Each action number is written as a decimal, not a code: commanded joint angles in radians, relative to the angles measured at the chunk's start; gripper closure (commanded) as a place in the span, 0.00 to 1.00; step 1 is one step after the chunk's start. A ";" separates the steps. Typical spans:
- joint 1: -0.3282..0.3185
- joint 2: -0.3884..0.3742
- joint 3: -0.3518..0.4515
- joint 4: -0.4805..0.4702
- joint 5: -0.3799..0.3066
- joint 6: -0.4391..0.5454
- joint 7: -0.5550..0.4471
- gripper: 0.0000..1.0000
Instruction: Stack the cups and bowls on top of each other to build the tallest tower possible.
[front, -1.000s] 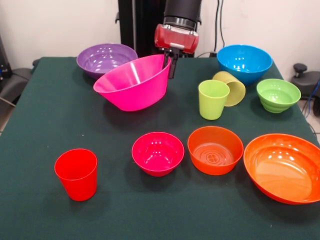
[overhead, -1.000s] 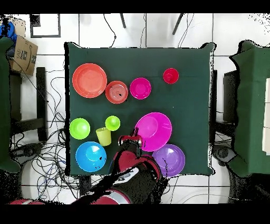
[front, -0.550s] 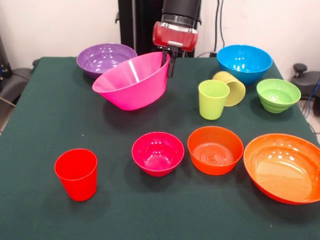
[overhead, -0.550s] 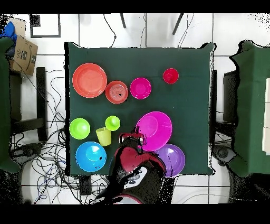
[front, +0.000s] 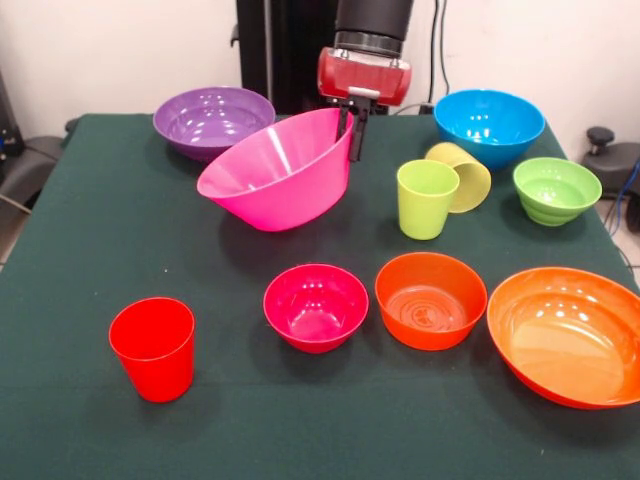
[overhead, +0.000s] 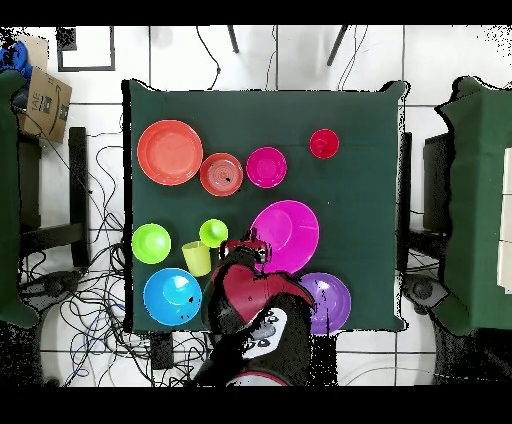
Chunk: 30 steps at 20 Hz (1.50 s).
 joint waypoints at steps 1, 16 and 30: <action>-0.011 -0.047 0.174 -0.092 -0.037 0.186 0.001 1.00; 0.059 -0.029 0.098 -0.176 0.021 0.241 0.034 1.00; 0.227 0.130 -0.176 -0.274 0.227 0.192 0.107 1.00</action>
